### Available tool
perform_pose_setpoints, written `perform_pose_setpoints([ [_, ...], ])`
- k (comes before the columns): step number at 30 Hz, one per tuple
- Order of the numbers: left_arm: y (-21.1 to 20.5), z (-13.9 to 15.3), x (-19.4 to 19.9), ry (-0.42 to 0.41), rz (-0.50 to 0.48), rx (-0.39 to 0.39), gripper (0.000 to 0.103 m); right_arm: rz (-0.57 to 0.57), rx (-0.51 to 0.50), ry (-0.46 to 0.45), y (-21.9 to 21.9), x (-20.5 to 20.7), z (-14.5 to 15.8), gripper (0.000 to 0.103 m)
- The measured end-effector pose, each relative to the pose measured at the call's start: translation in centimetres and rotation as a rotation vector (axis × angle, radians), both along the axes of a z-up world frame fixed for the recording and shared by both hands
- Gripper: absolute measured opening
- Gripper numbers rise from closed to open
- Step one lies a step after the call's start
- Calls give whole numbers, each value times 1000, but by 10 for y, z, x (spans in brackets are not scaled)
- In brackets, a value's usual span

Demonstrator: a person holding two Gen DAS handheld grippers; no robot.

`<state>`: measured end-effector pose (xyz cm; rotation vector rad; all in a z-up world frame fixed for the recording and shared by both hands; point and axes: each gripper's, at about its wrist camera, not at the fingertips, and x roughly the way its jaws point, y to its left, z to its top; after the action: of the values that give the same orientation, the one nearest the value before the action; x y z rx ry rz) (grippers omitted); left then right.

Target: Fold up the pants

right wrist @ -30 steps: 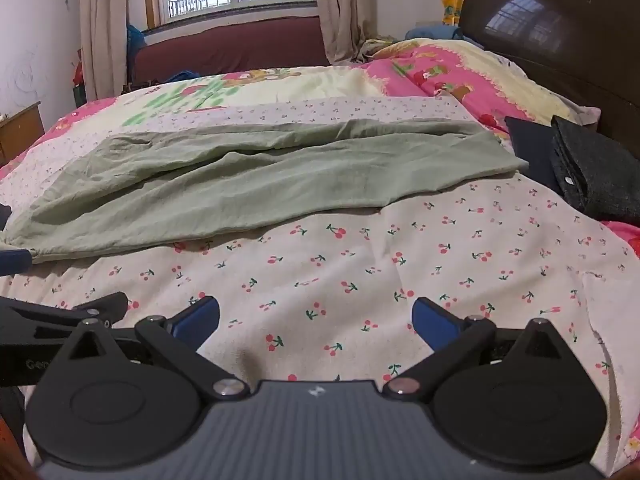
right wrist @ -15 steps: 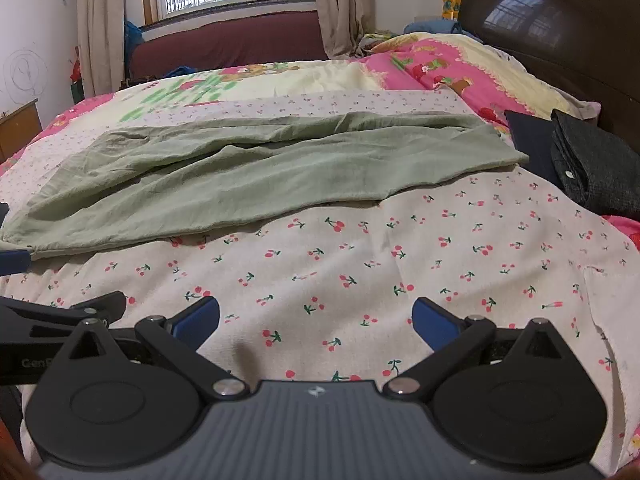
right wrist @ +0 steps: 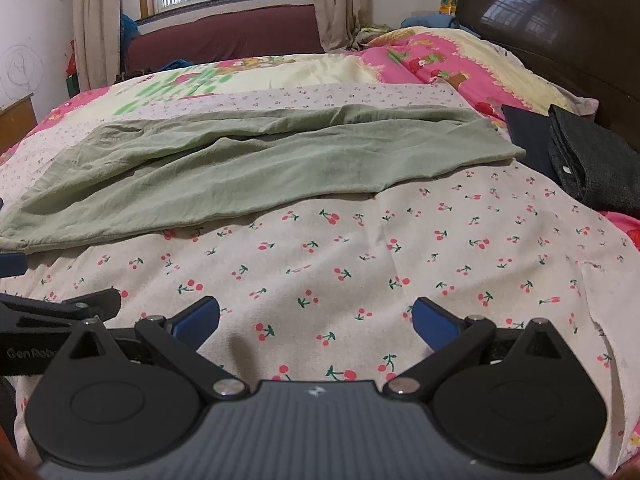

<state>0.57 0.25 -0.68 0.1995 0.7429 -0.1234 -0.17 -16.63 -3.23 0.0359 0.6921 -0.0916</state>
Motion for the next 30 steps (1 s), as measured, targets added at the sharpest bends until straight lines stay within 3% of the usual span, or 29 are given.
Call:
perform_pose_setpoints([
  [30,2,-3,4,37,0,-37,103,2,0,9,1,1,-2,102],
])
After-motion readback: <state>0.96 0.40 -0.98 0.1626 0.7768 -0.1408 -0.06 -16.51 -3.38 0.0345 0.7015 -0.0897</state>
